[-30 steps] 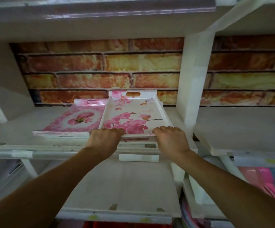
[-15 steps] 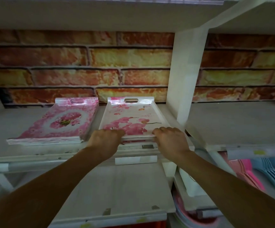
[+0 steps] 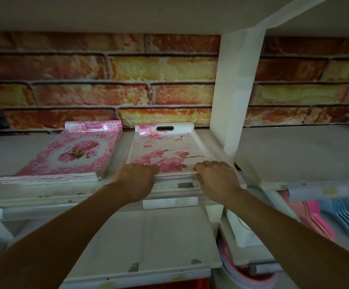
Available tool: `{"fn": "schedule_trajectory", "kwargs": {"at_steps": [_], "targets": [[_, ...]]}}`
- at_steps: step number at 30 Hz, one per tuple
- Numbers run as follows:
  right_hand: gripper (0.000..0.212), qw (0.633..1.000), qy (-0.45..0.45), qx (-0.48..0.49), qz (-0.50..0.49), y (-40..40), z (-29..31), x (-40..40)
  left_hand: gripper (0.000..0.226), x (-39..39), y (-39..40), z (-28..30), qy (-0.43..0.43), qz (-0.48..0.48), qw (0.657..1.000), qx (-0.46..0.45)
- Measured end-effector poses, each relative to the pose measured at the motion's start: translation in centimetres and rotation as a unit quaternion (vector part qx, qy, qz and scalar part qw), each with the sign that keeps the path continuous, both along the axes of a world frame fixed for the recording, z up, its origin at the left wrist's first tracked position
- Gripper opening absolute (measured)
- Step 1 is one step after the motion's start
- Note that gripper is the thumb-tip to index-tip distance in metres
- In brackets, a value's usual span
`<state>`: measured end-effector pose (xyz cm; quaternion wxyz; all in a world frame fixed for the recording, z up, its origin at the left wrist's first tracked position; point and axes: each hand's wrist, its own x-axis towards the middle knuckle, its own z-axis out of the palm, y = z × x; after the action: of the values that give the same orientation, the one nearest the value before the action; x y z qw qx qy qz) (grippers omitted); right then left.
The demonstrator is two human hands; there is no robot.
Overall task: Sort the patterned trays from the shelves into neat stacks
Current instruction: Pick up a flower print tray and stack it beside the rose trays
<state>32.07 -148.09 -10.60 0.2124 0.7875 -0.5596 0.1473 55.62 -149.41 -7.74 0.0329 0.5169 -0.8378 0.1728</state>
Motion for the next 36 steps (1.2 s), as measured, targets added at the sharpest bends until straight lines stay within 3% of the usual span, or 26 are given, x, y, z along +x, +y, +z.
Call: {"fn": "schedule_trajectory", "kwargs": {"at_steps": [3, 11, 15, 19, 25, 36], "targets": [[0.016, 1.0, -0.011, -0.008, 0.013, -0.5, -0.9, -0.4, 0.032, -0.1, -0.2, -0.4, 0.01, -0.005, 1.0, 0.006], [0.05, 0.997, -0.046, -0.007, 0.069, -1.2, -2.8, -1.1, 0.043, -0.3, 0.0, -2.0, 0.044, -0.016, 0.999, 0.012], [0.05, 0.996, -0.049, -0.035, 0.066, -1.4, -3.5, -1.0, 0.048, -0.1, -0.6, -3.1, 0.038, -0.025, 0.999, -0.011], [0.048, 0.993, -0.057, -0.085, 0.063, -1.5, -4.0, -0.7, 0.073, 0.2, -1.4, -4.3, 0.042, -0.032, 0.998, -0.041], [0.048, 0.993, -0.053, -0.098, 0.049, -1.6, -4.5, -0.4, 0.08, 0.4, -1.8, -5.0, 0.046, -0.027, 0.997, -0.053], [0.048, 0.997, -0.053, -0.054, 0.024, -1.1, -4.2, -0.2, 0.057, 0.2, -1.0, -4.2, 0.029, -0.01, 0.999, -0.025]]}}
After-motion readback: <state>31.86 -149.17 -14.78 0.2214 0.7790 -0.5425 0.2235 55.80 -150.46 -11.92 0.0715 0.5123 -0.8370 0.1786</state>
